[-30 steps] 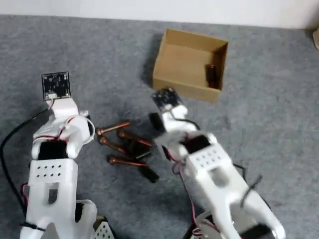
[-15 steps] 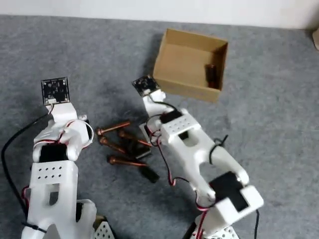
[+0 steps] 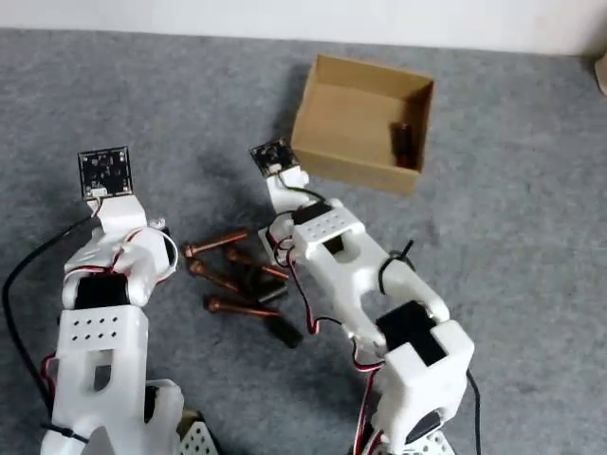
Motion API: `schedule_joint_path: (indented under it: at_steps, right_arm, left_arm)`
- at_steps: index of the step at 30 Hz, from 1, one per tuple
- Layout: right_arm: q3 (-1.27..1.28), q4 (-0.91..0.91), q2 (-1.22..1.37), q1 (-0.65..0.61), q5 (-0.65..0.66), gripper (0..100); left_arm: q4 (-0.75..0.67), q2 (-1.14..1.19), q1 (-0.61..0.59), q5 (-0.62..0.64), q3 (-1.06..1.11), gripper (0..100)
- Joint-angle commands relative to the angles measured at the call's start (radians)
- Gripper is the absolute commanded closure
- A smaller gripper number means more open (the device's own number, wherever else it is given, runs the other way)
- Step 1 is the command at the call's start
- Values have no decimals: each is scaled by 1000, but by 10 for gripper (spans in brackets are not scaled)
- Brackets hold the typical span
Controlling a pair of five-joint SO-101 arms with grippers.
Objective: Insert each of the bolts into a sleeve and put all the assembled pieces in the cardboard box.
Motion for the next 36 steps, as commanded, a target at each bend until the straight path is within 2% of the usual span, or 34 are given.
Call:
schedule_joint_path:
  at_steps: [1,4,9,13,17,22,27,31,36]
  right_arm:
    - [-18,-16,4,-8,-11,850]
    - [-18,-18,5,-5,-6,998]
    - [-15,-2,-2,-5,-5,994]
    - [-21,113,-71,-10,-3,994]
    - [28,176,-286,-7,-3,994]
    - [229,209,-639,25,-3,994]
    - [456,209,-970,154,15,994]
    - [587,209,-1152,226,68,994]
    - [680,208,-1236,259,68,994]
  left_arm:
    - [-23,-13,-5,-5,-5,989]
    - [-23,-13,-5,-5,-5,989]
    - [-23,-13,-5,-5,-5,989]
    - [-26,-10,-4,-3,-5,989]
    - [-28,47,-1,2,-30,989]
    - [-18,335,12,11,-199,983]
    - [170,596,90,213,-432,916]
    - [348,642,189,500,-561,917]
    - [371,651,271,724,-587,916]
